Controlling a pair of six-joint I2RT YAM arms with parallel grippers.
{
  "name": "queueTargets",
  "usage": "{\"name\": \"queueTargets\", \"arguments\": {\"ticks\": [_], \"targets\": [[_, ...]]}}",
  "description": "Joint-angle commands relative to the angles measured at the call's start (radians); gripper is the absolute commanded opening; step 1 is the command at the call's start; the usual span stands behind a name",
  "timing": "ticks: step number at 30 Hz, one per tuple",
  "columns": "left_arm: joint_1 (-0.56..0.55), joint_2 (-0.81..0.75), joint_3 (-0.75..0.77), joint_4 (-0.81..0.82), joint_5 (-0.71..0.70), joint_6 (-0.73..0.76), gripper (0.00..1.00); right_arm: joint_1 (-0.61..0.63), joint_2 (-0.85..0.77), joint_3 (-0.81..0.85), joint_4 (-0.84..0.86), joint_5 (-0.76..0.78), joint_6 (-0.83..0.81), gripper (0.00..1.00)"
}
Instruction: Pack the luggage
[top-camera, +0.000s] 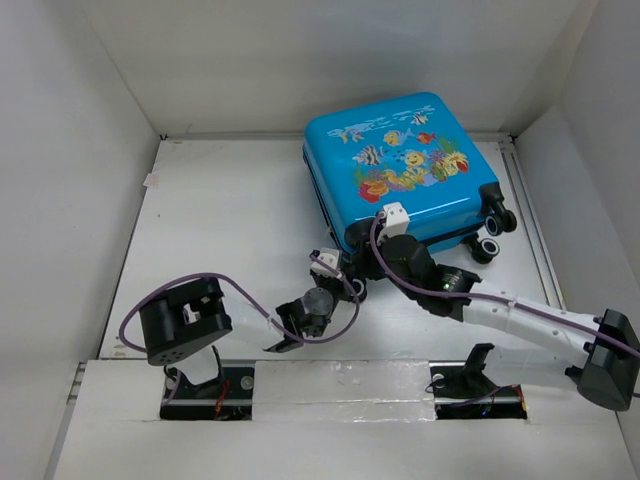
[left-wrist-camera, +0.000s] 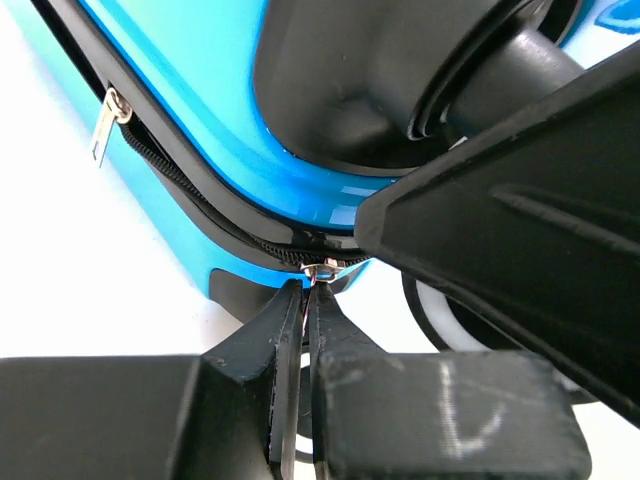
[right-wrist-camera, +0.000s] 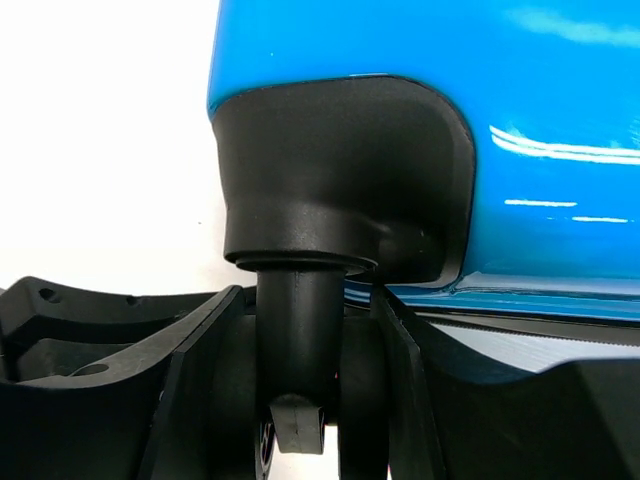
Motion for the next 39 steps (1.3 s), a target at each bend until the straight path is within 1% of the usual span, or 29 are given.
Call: {"name": "queueTargets", "arguments": {"ticks": [1,3,5,9,10,11,12,13,15,16,18,19,22,23,26,27,28,29,30,31,32,33,34,36,37,38,39], "targets": [[0.052,-0.083,-0.013,0.065,-0.173,0.060,0.00,-0.016,-0.041,-0.043,-0.077,-0.033,-0.033,0.00],[0.052,-0.103,-0.024,0.043,-0.196,0.060,0.00,-0.016,-0.052,-0.055,-0.077,-0.033,-0.033,0.00],[0.052,-0.103,-0.036,0.043,-0.196,0.060,0.00,-0.016,-0.061,-0.064,-0.086,-0.042,-0.033,0.00],[0.052,-0.103,-0.036,-0.007,-0.207,0.036,0.00,-0.016,-0.081,-0.077,-0.086,-0.042,-0.033,0.00],[0.061,-0.103,-0.036,-0.026,-0.233,0.036,0.00,-0.016,-0.090,-0.077,-0.095,-0.042,-0.033,0.00],[0.061,-0.103,-0.036,-0.090,-0.254,0.025,0.00,-0.016,-0.090,-0.077,-0.095,-0.033,-0.033,0.00],[0.061,-0.094,-0.036,-0.115,-0.276,0.025,0.00,-0.016,-0.101,-0.077,-0.104,-0.033,-0.033,0.00],[0.088,-0.094,-0.036,-0.133,-0.288,0.008,0.00,-0.016,-0.101,-0.077,-0.105,-0.033,-0.033,0.00],[0.124,-0.094,-0.036,-0.226,-0.265,-0.090,0.00,-0.016,-0.101,-0.086,-0.105,-0.033,-0.033,0.00],[0.171,-0.103,-0.036,-0.256,-0.247,-0.120,0.00,-0.016,-0.101,-0.086,-0.105,-0.042,-0.033,0.00],[0.206,-0.112,-0.036,-0.287,-0.236,-0.153,0.00,-0.016,-0.101,-0.086,-0.105,-0.051,-0.033,0.00],[0.231,-0.131,-0.036,-0.287,-0.225,-0.138,0.00,-0.016,-0.101,-0.086,-0.105,-0.051,-0.033,0.00],[0.277,-0.160,-0.012,-0.268,-0.225,-0.107,0.00,-0.016,-0.091,-0.095,-0.069,-0.124,-0.043,0.00],[0.330,-0.183,0.013,-0.285,-0.225,-0.107,0.00,-0.016,-0.081,-0.095,-0.045,-0.144,-0.043,0.00],[0.426,-0.212,0.059,-0.352,-0.134,-0.148,0.00,-0.016,-0.069,-0.095,-0.017,-0.177,-0.055,0.00],[0.493,-0.226,0.074,-0.383,-0.098,-0.188,0.00,-0.006,-0.058,-0.095,-0.005,-0.192,-0.055,0.00],[0.522,-0.226,0.088,-0.464,-0.039,-0.214,0.00,0.005,-0.058,-0.095,0.009,-0.216,-0.067,0.00],[0.548,-0.238,0.100,-0.507,-0.022,-0.246,0.01,0.005,-0.058,-0.095,0.023,-0.232,-0.067,0.00],[0.597,-0.258,0.110,-0.549,-0.011,-0.283,0.08,0.019,-0.043,-0.095,0.050,-0.247,-0.078,0.00],[0.618,-0.274,0.110,-0.584,0.032,-0.346,0.17,0.037,-0.026,-0.095,0.064,-0.269,-0.078,0.00],[0.633,-0.295,0.110,-0.633,0.051,-0.371,0.36,0.050,-0.014,-0.072,0.078,-0.269,-0.087,0.00],[0.633,-0.321,0.079,-0.633,0.064,-0.384,0.70,0.062,0.015,-0.061,0.096,-0.278,-0.087,0.00],[0.633,-0.387,0.061,-0.633,0.086,-0.395,0.81,0.073,0.034,-0.049,0.106,-0.278,-0.098,0.00],[0.633,-0.465,0.029,-0.665,0.112,-0.435,0.97,0.114,0.072,-0.002,0.115,-0.287,-0.098,0.00],[0.633,-0.555,0.004,-0.690,0.112,-0.449,0.99,0.132,0.112,0.017,0.135,-0.287,-0.107,0.00],[0.633,-0.603,0.004,-0.716,0.112,-0.460,0.99,0.149,0.135,0.034,0.135,-0.287,-0.107,0.00],[0.622,-0.652,-0.008,-0.780,0.100,-0.481,0.99,0.186,0.158,0.072,0.151,-0.287,-0.116,0.00]]}}
